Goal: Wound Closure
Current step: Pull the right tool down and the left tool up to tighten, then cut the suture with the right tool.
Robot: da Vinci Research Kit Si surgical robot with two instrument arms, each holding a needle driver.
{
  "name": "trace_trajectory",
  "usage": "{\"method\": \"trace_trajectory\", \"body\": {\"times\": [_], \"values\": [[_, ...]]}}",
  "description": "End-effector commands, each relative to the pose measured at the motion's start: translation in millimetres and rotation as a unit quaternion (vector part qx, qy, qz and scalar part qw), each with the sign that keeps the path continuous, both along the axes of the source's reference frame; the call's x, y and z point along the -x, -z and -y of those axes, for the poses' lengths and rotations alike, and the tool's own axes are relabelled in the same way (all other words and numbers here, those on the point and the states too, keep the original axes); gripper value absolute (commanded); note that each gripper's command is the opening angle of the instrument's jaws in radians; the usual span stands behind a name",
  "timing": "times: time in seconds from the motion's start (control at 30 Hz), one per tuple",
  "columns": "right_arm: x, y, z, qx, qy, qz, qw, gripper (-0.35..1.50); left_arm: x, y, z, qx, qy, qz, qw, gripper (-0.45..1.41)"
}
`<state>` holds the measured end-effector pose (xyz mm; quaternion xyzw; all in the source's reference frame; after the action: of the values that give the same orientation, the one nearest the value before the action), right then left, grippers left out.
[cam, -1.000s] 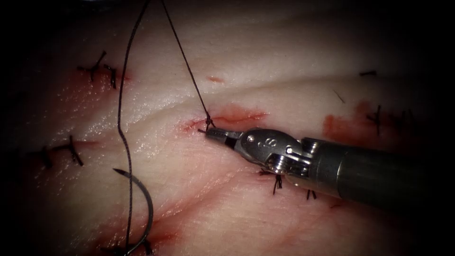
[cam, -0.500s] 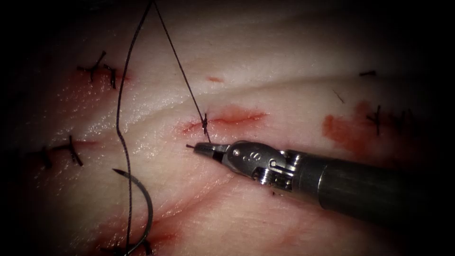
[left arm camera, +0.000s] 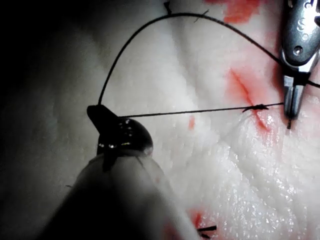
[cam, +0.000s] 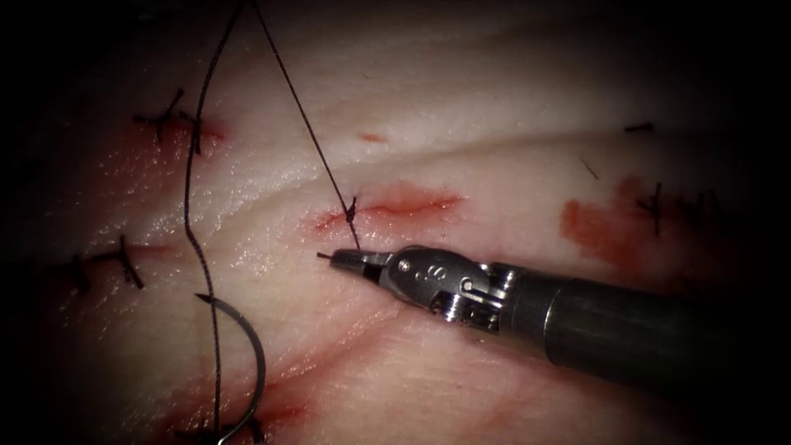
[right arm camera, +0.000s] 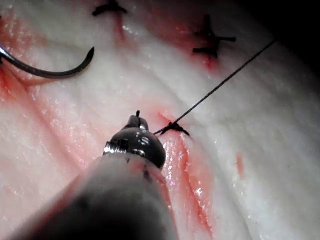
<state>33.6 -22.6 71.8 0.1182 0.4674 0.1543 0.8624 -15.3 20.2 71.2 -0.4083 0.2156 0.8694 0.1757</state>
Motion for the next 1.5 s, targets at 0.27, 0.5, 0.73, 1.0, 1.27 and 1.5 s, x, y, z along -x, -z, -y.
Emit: {"method": "trace_trajectory", "body": {"times": [0.27, 0.5, 0.73, 1.0, 1.27, 1.5], "values": [[-0.4, 2.2, -6.2, 0.006, -0.093, -0.026, 0.995, 0.94, 9.0, 3.7, 3.8, -0.014, -0.052, 0.079, 0.995, -0.45], [0.8, 5.0, -8.1, -0.016, -0.155, -0.013, 0.988, 1.33, 10.0, 5.3, 5.5, -0.017, -0.070, 0.096, 0.993, -0.45], [0.5, 5.2, -10.5, -0.053, -0.187, -0.006, 0.981, 1.01, 10.4, 8.9, 5.8, -0.034, -0.075, 0.101, 0.991, -0.45], [-3.3, 3.0, -12.9, -0.063, -0.189, -0.005, 0.980, 1.19, 12.0, 11.3, 6.5, -0.045, -0.084, 0.120, 0.988, -0.45], [-6.0, 0.7, -13.1, -0.065, -0.167, -0.018, 0.984, 1.18, 12.2, 11.6, 6.6, -0.046, -0.092, 0.128, 0.987, -0.45], [-6.7, 0.2, -13.4, -0.063, -0.171, -0.016, 0.983, 1.16, 12.6, 12.2, 6.9, -0.046, -0.093, 0.128, 0.986, -0.45]]}}
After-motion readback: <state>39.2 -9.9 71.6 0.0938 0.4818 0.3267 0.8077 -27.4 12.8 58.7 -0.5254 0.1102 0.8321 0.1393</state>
